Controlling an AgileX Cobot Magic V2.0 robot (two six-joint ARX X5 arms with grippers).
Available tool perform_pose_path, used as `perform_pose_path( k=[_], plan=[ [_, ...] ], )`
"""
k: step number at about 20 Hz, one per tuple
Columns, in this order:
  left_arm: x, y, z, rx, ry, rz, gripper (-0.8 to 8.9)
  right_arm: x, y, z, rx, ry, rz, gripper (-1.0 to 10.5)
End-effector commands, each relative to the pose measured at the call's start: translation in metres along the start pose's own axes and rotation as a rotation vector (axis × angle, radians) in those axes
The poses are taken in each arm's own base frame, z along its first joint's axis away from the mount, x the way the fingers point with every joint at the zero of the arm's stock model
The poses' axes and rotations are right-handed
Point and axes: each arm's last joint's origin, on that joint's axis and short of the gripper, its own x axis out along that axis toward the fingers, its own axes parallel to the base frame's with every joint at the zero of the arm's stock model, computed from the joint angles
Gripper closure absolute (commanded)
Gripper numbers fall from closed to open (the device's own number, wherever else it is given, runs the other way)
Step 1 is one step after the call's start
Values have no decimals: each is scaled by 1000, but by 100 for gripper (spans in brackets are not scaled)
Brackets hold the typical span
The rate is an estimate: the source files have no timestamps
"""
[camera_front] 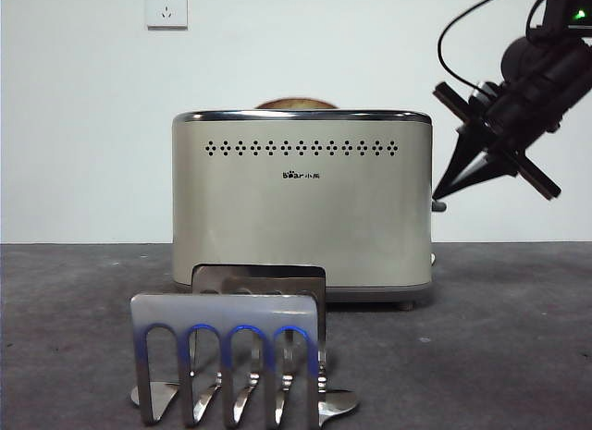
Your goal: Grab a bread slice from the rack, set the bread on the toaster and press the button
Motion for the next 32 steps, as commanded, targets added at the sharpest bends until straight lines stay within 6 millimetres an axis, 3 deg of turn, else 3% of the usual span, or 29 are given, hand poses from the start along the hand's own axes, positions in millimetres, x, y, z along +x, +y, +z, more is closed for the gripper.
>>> perform_pose_path(
  k=[1, 6, 10, 13, 17, 21, 25, 32],
  plan=[
    [0, 0, -1, -4, -1, 4, 822, -8, 13, 0, -39, -12, 2, 954],
    [1, 0, -1, -4, 0, 4, 822, -34, 37, -1, -95, -55, -10, 954],
    [1, 1, -1, -4, -2, 16, 822, -72, 64, -15, -168, -151, -123, 954],
    [0, 2, 0, -4, -10, 60, 821, -106, 92, -37, -255, -212, -146, 954],
    [0, 2, 0, -4, -9, 48, 817, -157, 129, -81, -343, -310, -177, 949],
    [1, 2, 0, -4, -8, 48, 816, -200, 148, -125, -376, -365, -168, 948],
    [1, 2, 0, -4, -8, 48, 816, -216, 153, -141, -391, -428, -205, 948],
    [2, 6, 1, -25, -6, 64, 816, -212, 147, -134, -355, -461, -343, 948]
  ],
)
